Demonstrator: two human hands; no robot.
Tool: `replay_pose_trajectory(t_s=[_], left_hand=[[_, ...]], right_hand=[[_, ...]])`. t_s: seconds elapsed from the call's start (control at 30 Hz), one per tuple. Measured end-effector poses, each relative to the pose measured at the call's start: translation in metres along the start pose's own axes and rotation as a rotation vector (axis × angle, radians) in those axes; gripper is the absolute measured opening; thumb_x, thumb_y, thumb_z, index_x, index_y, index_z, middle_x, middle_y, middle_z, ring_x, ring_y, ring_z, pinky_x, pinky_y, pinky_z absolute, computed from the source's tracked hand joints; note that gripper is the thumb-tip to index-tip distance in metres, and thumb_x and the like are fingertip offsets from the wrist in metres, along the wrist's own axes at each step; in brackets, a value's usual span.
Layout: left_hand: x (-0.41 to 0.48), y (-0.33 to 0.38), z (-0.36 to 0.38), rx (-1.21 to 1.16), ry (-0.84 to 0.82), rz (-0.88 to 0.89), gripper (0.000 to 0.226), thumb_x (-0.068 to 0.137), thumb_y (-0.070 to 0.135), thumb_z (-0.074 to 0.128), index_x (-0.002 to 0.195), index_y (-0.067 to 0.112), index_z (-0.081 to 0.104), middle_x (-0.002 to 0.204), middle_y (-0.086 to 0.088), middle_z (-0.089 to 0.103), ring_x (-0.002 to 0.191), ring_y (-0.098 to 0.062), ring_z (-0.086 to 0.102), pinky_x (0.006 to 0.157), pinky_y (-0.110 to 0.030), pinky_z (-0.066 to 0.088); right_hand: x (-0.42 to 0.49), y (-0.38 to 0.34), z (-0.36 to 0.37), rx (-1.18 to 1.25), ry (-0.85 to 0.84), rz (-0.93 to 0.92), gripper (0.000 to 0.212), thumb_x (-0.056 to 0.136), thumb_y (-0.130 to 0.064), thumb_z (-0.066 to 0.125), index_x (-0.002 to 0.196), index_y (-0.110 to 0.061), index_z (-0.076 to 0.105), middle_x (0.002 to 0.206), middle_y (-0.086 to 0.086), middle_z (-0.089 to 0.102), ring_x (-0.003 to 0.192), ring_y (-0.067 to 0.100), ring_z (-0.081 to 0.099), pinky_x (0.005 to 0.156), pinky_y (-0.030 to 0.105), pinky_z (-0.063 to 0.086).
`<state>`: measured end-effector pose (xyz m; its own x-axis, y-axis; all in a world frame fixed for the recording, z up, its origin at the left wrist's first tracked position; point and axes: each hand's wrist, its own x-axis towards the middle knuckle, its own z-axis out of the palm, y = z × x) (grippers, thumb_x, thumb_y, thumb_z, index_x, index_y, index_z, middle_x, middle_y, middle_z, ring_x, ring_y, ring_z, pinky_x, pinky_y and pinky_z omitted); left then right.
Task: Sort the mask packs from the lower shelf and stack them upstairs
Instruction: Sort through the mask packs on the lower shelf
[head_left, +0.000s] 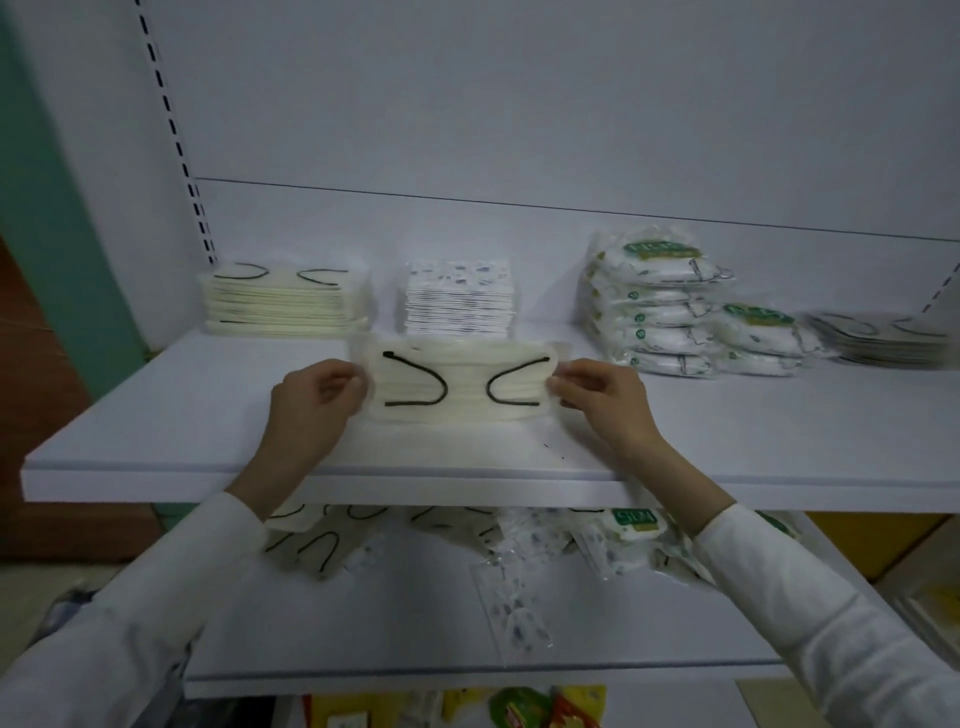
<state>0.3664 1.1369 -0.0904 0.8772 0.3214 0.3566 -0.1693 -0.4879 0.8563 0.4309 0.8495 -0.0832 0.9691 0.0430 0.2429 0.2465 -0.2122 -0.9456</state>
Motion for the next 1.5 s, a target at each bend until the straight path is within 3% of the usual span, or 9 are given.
replay_pose_trajectory(t_s=[0.3, 0.43, 0.57, 0.67, 0.8, 1.0, 1.17, 1.27, 1.5], left_hand=[[0.006, 0.009, -0.008, 0.044, 0.056, -0.046, 0.022, 0.088, 0.008, 0.062, 0.076, 0.025, 0.064, 0.073, 0.001, 0.068, 0.056, -0.009, 0.065, 0.063, -0.015, 0.055], [0.005, 0.010, -0.031, 0.049, 0.174, -0.098, 0.010, 0.087, 0.010, 0.064, 0.091, 0.019, 0.066, 0.072, 0.003, 0.067, 0.056, -0.008, 0.062, 0.076, -0.028, 0.056], [0.008, 0.001, -0.061, 0.052, 0.252, -0.132, 0.026, 0.084, 0.007, 0.065, 0.107, 0.017, 0.058, 0.068, -0.006, 0.067, 0.066, -0.020, 0.064, 0.077, -0.032, 0.052], [0.021, -0.005, -0.084, 0.044, 0.277, -0.124, 0.023, 0.083, 0.002, 0.064, 0.099, 0.015, 0.053, 0.063, -0.008, 0.061, 0.059, -0.022, 0.058, 0.066, -0.028, 0.051], [0.058, -0.025, -0.117, 0.032, 0.269, -0.145, 0.025, 0.082, -0.001, 0.064, 0.072, 0.021, 0.061, 0.057, -0.002, 0.062, 0.055, -0.018, 0.057, 0.078, -0.042, 0.053], [0.132, -0.039, -0.159, 0.023, 0.198, -0.162, 0.009, 0.083, 0.010, 0.068, 0.077, 0.014, 0.063, 0.070, -0.006, 0.061, 0.049, -0.009, 0.058, 0.052, -0.016, 0.051], [0.196, -0.054, -0.171, 0.081, 0.148, -0.174, 0.016, 0.079, 0.003, 0.070, 0.082, 0.017, 0.061, 0.084, -0.010, 0.064, 0.064, -0.018, 0.060, 0.076, -0.033, 0.055], [0.222, -0.061, -0.163, 0.139, 0.148, -0.122, 0.016, 0.081, 0.005, 0.068, 0.096, 0.010, 0.065, 0.088, -0.009, 0.064, 0.071, -0.022, 0.063, 0.075, -0.030, 0.050], [0.250, -0.085, -0.152, 0.271, 0.074, -0.055, 0.011, 0.086, 0.004, 0.060, 0.090, 0.002, 0.070, 0.084, -0.009, 0.065, 0.082, -0.023, 0.063, 0.084, -0.030, 0.050]], right_hand=[[0.024, -0.012, -0.001, -0.090, -0.106, -0.069, 0.010, 0.083, 0.000, 0.068, 0.089, -0.008, 0.071, 0.070, 0.003, 0.069, 0.058, 0.004, 0.064, 0.060, 0.018, 0.055], [0.035, -0.026, 0.023, -0.082, -0.181, -0.097, 0.011, 0.081, 0.003, 0.069, 0.082, -0.008, 0.071, 0.065, 0.002, 0.068, 0.055, 0.005, 0.063, 0.056, 0.019, 0.054], [0.041, -0.041, 0.056, -0.070, -0.242, -0.095, 0.018, 0.078, 0.003, 0.071, 0.073, -0.015, 0.071, 0.066, 0.006, 0.067, 0.054, 0.011, 0.061, 0.055, 0.020, 0.054], [0.045, -0.053, 0.083, -0.037, -0.292, -0.057, 0.013, 0.078, 0.006, 0.069, 0.074, -0.007, 0.070, 0.063, 0.007, 0.064, 0.053, 0.013, 0.058, 0.053, 0.021, 0.054], [0.060, -0.069, 0.119, -0.036, -0.293, -0.047, 0.012, 0.078, 0.005, 0.068, 0.072, -0.005, 0.069, 0.064, 0.012, 0.063, 0.054, 0.018, 0.056, 0.056, 0.023, 0.055], [0.102, -0.092, 0.181, -0.064, -0.169, -0.015, 0.004, 0.073, 0.001, 0.069, 0.075, -0.003, 0.071, 0.059, 0.010, 0.061, 0.054, 0.019, 0.053, 0.067, 0.032, 0.055], [0.143, -0.102, 0.222, -0.150, -0.026, 0.011, 0.017, 0.072, 0.001, 0.072, 0.088, -0.002, 0.068, 0.063, 0.009, 0.065, 0.051, 0.017, 0.057, 0.072, 0.031, 0.059], [0.168, -0.100, 0.239, -0.233, 0.048, 0.010, 0.029, 0.073, 0.001, 0.071, 0.099, -0.002, 0.060, 0.071, 0.015, 0.067, 0.051, 0.018, 0.058, 0.072, 0.036, 0.059], [0.199, -0.085, 0.262, -0.466, 0.049, 0.007, 0.021, 0.076, 0.001, 0.063, 0.065, -0.016, 0.060, 0.087, 0.018, 0.069, 0.086, 0.030, 0.065, 0.081, 0.038, 0.057]])
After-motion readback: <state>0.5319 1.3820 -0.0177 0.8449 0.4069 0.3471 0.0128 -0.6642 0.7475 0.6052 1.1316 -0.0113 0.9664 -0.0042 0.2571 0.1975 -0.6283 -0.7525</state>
